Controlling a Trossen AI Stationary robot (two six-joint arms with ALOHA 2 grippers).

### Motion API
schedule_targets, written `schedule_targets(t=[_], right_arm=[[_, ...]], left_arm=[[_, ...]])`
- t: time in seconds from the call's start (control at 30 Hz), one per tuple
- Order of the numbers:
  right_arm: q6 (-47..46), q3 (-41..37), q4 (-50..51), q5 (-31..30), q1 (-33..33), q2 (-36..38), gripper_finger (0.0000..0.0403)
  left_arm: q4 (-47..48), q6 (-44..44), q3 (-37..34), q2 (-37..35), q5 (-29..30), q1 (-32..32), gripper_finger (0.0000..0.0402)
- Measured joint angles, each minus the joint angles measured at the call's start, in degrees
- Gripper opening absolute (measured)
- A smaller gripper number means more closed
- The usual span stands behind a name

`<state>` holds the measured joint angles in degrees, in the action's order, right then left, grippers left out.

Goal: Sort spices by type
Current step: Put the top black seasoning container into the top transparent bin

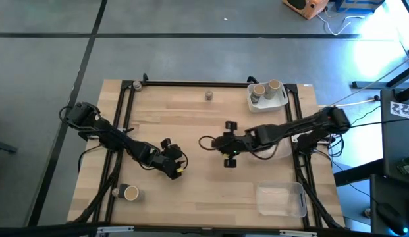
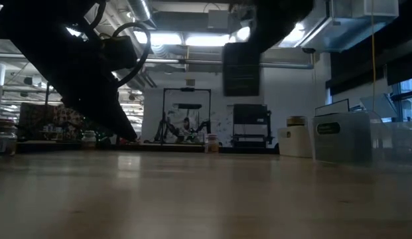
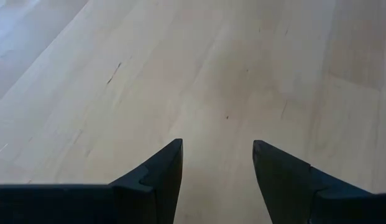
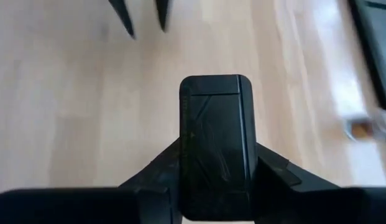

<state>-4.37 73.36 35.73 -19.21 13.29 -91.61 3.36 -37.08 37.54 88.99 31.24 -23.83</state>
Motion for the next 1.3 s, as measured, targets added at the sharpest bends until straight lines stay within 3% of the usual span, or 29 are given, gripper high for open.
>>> schedule_targets(t=[0.33, 0.53, 0.73, 0.93, 1.3], right_arm=[[-17.17, -10.82, 9.65, -9.34, 2.13, 13.85, 0.0126], [-31.13, -15.49, 17.86, -11.87, 2.13, 23.18, 0.0126], [-45.72, -18.04, 28.96, -11.16, 2.13, 28.91, 0.0126], [-53.75, -19.11, 36.17, -5.33, 2.13, 30.5, 0.0126], [-62.59, -26.74, 35.42, -1.01, 2.13, 30.45, 0.0126]], left_arm=[[-0.02, 0.0, 0.0, 0.0, 1.64, 0.48, 0.0177], [-0.71, 0.05, 0.0, 0.0, 1.71, 1.62, 0.0177], [-1.94, 2.21, 0.0, 0.0, 1.71, 2.6, 0.0177], [-3.0, 3.52, 0.0, 0.0, 1.71, 3.3, 0.0177], [-3.02, 4.42, 0.0, 0.0, 1.69, 3.28, 0.0177]])
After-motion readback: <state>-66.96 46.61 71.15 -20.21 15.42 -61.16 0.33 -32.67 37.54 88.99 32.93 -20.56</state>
